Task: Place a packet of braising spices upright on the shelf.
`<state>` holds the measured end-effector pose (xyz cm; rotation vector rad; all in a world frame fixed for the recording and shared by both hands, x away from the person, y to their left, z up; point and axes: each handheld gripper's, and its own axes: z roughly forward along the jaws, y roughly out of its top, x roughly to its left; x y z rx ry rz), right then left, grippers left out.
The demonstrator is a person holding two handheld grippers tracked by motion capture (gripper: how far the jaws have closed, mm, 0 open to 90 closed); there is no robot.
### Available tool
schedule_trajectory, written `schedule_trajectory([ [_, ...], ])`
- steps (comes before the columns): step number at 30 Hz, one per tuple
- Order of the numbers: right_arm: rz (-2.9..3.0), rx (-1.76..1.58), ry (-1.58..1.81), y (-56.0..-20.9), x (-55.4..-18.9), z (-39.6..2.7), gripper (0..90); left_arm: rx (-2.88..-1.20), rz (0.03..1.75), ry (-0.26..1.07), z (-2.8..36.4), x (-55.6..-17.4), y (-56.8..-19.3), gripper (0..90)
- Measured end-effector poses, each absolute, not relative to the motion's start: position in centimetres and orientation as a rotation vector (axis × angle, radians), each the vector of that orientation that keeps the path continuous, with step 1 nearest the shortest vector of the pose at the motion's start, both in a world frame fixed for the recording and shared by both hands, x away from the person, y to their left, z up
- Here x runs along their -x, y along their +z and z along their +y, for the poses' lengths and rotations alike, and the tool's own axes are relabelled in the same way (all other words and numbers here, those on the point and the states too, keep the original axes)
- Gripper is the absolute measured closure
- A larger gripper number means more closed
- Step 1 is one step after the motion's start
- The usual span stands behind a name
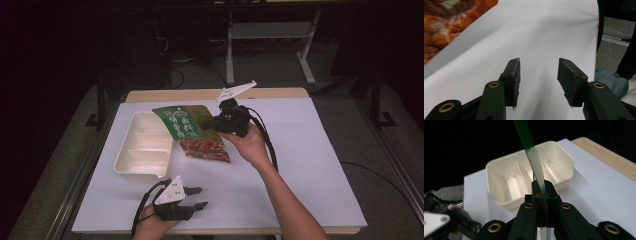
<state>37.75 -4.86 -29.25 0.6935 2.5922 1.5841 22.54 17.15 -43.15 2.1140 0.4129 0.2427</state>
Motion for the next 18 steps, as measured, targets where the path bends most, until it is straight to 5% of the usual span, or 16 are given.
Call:
schedule_trajectory([
  [18,2.582,-0.567,1.736,-25.7,-37.7,0.1,90.0,-2.111,0.382,0.248,17.1,-22.2,-43.4,48.9],
])
